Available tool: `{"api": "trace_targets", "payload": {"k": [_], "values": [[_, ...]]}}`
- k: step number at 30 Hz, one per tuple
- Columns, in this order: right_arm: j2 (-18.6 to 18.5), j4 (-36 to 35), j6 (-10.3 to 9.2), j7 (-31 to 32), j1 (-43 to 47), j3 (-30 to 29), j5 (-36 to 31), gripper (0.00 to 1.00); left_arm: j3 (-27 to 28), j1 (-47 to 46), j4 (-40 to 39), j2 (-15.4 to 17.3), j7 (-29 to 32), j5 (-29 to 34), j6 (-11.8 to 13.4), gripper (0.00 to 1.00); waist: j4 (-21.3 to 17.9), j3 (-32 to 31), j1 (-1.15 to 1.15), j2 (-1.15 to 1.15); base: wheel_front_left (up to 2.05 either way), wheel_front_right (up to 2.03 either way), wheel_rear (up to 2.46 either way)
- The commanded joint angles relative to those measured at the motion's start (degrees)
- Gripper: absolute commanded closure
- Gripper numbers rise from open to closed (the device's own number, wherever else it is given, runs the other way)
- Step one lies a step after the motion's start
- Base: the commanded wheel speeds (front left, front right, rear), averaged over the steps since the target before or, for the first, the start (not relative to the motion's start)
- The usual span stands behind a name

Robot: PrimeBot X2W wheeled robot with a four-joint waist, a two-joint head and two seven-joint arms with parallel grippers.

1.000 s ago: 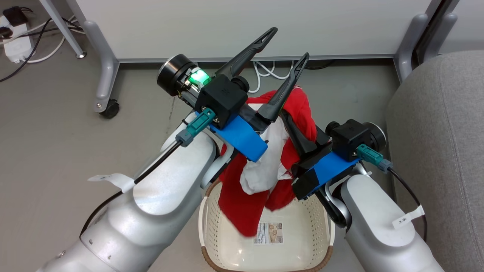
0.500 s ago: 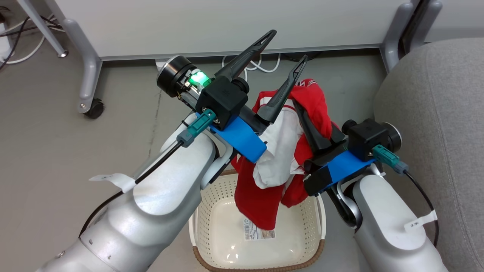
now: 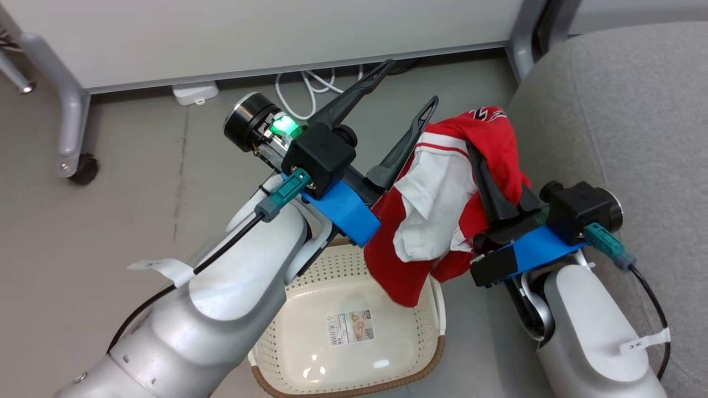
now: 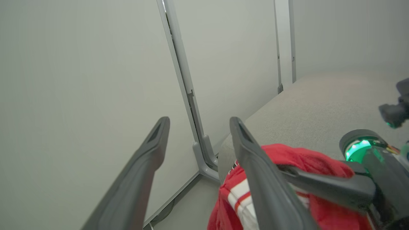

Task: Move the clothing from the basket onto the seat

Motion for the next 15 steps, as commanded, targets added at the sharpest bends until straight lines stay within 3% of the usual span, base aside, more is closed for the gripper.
{"api": "trace_targets", "payload": {"k": [1,15], "values": [[-0.2,-1.1,0.03,-0.3,0.8,-0.8,-0.5,1.0,-0.2,0.7,0.2,0.4,-0.3,-0.1,-0.2,0.0,-1.8,0.7,0.0,0.0,0.0,0.0,0.0],[-0.1,-5.8,0.03,-0.3,4.0,-5.5,0.0,1.0,-3.0,0.1,0.5,1.0,0.7,-0.2,-0.4,0.0,-10.4,2.7,0.0,0.0,0.0,0.0,0.0]]}}
